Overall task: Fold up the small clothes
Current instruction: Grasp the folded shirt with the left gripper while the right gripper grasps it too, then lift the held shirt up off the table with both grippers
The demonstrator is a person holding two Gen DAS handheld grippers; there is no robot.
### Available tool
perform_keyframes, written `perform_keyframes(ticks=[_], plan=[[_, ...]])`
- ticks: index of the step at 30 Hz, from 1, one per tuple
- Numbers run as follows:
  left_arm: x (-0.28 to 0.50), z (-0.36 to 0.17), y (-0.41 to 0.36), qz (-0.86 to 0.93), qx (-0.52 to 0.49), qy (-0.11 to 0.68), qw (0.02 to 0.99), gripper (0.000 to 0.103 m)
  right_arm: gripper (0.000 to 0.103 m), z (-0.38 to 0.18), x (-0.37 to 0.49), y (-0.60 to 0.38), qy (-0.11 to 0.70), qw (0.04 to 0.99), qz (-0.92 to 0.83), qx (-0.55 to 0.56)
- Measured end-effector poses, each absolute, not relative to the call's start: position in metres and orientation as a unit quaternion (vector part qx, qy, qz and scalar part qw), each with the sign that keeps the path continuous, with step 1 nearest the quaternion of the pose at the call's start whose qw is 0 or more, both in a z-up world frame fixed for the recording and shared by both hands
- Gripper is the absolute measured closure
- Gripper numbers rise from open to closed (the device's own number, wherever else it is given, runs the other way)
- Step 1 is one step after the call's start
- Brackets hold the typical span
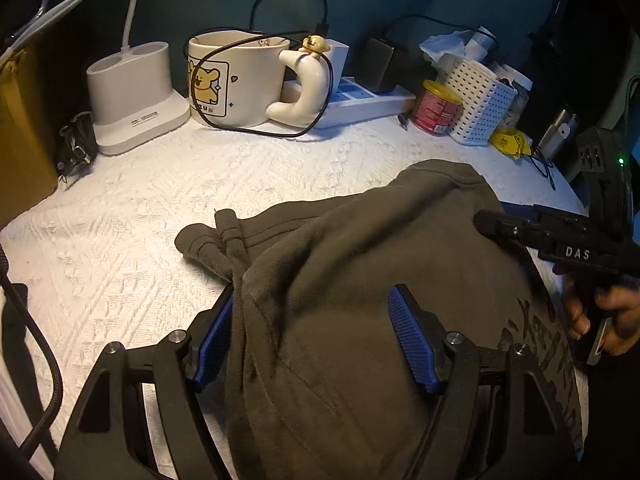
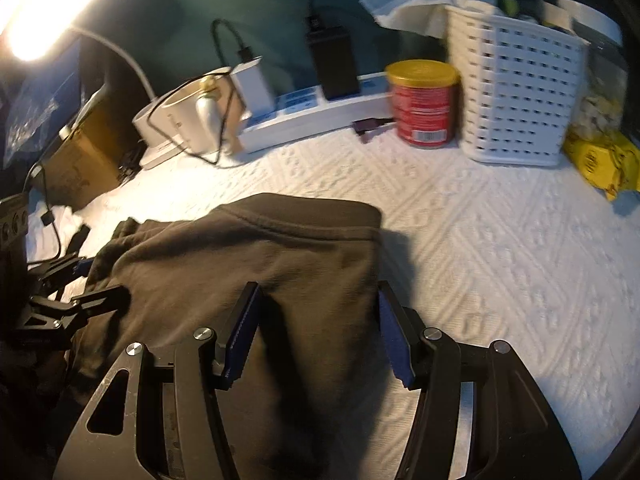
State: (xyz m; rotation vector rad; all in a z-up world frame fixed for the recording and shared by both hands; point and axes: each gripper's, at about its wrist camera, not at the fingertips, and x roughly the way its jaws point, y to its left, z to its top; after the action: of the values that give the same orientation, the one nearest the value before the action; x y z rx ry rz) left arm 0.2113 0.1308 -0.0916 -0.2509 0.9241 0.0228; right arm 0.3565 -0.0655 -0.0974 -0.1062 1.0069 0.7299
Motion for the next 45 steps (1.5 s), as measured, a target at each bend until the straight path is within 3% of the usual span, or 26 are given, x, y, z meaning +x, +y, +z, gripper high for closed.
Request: perform_keyframes(ticks=[7,10,13,15,18,23,24,45], plan=[[0.211,-0.092,0.122,0.01,-0.111,0.437,0.892,0.03,0.042,-0.099,0.348,-0.055,0.454,0.819,0.341,-0.078],[0.211,-0.092,0.12,0.011,-0.117,0.431,0.894,0.037,0.04,-0.1,0.343,-0.048,0.446,0.819,0.348,-0.099],[0.21,-0.092,0.118,0.004,-0.135,0.421,0.897,0.051,0.04,-0.101,0.339,-0.041,0.444,0.814,0.358,-0.106],[0.21,-0.093,0.116,-0.004,-0.142,0.418,0.897,0.07,0.041,-0.1,0.335,-0.035,0.44,0.81,0.367,-0.124],[0.212,-0.093,0.111,-0.012,-0.154,0.419,0.895,0.074,0.046,-0.1,0.329,-0.027,0.432,0.809,0.371,-0.148],[0.211,-0.09,0.1,-0.019,-0.142,0.418,0.897,0.076,0.077,-0.099,0.323,-0.025,0.433,0.795,0.401,-0.142],[0.21,-0.09,0.099,-0.019,-0.141,0.417,0.898,0.076,0.079,-0.098,0.32,-0.024,0.431,0.795,0.402,-0.145],[0.165,-0.048,0.068,-0.039,-0.135,0.347,0.927,0.077,0.083,-0.04,0.274,-0.058,0.391,0.823,0.397,-0.112]])
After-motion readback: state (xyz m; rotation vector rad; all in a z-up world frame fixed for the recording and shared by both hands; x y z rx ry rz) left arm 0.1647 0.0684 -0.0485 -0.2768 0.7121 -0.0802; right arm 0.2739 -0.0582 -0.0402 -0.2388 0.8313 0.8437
